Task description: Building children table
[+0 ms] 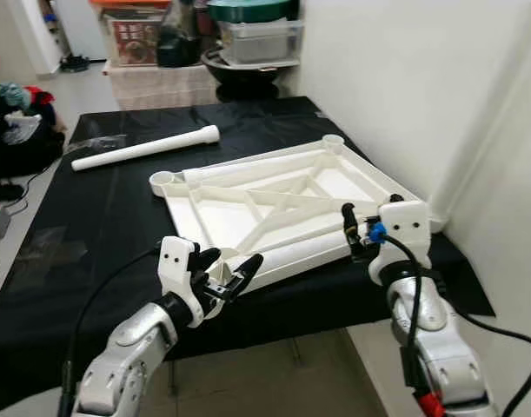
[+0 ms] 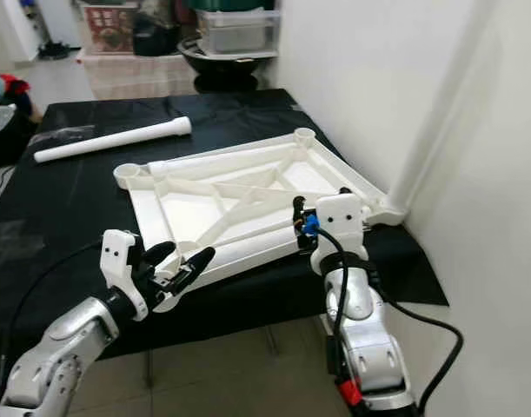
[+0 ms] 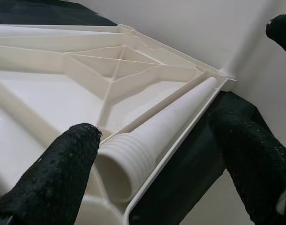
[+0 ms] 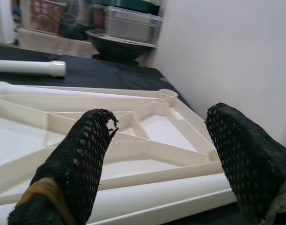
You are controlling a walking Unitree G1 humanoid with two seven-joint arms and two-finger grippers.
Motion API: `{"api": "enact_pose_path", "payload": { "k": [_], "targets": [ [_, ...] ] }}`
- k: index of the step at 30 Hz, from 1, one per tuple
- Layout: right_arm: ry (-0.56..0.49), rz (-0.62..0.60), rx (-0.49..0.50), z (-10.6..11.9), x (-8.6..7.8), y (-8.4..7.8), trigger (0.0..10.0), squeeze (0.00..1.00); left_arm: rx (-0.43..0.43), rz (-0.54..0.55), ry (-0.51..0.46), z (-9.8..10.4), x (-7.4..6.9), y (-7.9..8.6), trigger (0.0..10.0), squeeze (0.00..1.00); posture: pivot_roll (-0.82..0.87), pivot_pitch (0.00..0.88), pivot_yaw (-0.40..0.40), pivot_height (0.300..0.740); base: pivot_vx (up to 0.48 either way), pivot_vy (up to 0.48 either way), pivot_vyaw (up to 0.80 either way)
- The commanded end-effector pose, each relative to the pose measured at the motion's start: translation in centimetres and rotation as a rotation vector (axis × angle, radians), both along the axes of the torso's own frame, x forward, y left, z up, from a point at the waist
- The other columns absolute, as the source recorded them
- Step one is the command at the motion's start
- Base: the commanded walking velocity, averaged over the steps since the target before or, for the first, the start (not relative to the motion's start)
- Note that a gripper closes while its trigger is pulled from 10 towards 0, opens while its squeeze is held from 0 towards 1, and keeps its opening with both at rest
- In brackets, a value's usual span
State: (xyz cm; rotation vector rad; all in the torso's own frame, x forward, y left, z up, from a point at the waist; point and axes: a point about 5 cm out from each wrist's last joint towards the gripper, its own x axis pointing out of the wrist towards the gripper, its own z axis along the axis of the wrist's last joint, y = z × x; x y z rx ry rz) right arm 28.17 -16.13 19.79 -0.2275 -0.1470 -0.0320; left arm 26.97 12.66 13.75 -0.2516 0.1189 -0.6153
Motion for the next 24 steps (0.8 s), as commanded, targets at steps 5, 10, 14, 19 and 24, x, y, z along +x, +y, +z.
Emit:
{"api": "enact_pose_path", "payload": {
  "k": [5,10,14,19,24],
  "targets": [
    [0.009,0.01,-0.012,-0.4,0.3,0.2,10.0,0.0,-0.023,0.038,0.108,-1.2,-0.6,0.7,10.0,0.0,0.04,0.0,-0.051,0.74,0.0,0.0,0.0],
    [0.014,0.01,-0.025,-0.5,0.4,0.2,10.0,0.0,-0.091,0.0,0.211,-2.0,-1.1,-0.1,10.0,0.0,0.04,0.0,-0.049,0.74,0.0,0.0,0.0],
    [0.013,0.008,-0.028,-0.5,0.4,0.2,10.0,0.0,-0.113,-0.01,0.253,-2.3,-0.9,-0.2,10.0,0.0,0.04,0.0,-0.051,0.74,0.0,0.0,0.0],
    [0.006,-0.006,-0.031,-0.5,0.6,0.1,10.0,0.0,-0.115,-0.034,0.322,-3.0,0.2,0.1,10.0,0.0,0.03,0.0,-0.035,0.74,0.0,0.0,0.0],
    [0.002,-0.019,-0.031,-0.5,0.6,-0.1,10.0,0.0,-0.158,-0.044,0.321,-2.2,1.7,0.0,10.0,0.0,0.02,0.0,-0.025,0.74,0.0,0.0,0.0]
  ]
}}
